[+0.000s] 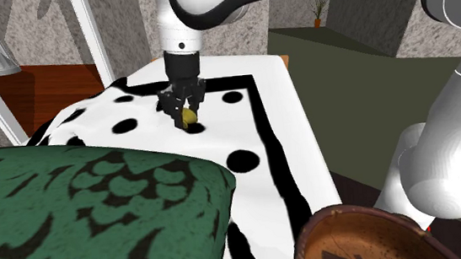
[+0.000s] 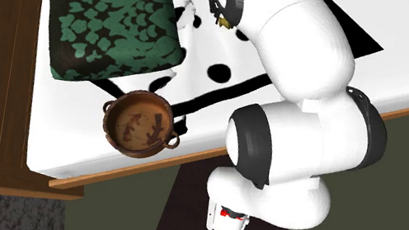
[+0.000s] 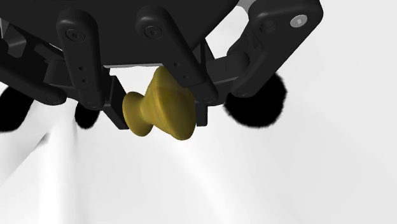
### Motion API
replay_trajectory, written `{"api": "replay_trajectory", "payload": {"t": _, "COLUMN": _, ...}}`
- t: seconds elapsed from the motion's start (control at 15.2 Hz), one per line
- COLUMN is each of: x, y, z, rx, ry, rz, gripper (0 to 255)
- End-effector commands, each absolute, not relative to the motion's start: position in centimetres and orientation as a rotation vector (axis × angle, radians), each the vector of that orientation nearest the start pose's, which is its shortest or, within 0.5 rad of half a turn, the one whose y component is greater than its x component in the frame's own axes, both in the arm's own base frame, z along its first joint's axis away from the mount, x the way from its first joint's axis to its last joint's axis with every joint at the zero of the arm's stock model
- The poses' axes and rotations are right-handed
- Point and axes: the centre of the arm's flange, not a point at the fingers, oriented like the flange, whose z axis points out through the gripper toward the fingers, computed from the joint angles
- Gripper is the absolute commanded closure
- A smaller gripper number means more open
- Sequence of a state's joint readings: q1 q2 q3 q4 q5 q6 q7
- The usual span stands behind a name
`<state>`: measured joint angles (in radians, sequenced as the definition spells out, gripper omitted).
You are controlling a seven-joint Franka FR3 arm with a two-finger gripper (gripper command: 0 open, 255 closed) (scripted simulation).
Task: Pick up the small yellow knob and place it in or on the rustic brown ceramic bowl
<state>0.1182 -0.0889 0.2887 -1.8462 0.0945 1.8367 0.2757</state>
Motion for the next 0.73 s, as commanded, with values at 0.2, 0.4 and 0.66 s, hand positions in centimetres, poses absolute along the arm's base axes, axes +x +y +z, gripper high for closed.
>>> {"api": "replay_trajectory", "payload": {"t": 0.2, "x": 49.4, "y": 22.7, "z": 59.2, "rx": -3.048, "ry": -0.167, "rz": -0.075, "gripper": 255}}
{"api": "replay_trajectory", "payload": {"t": 0.4, "x": 49.4, "y": 22.7, "z": 60.8, "rx": -3.048, "ry": -0.167, "rz": -0.075, "gripper": 255}}
{"api": "replay_trajectory", "payload": {"t": 0.66, "x": 49.4, "y": 22.7, "z": 62.9, "rx": -3.048, "ry": -0.167, "rz": -0.075, "gripper": 255}}
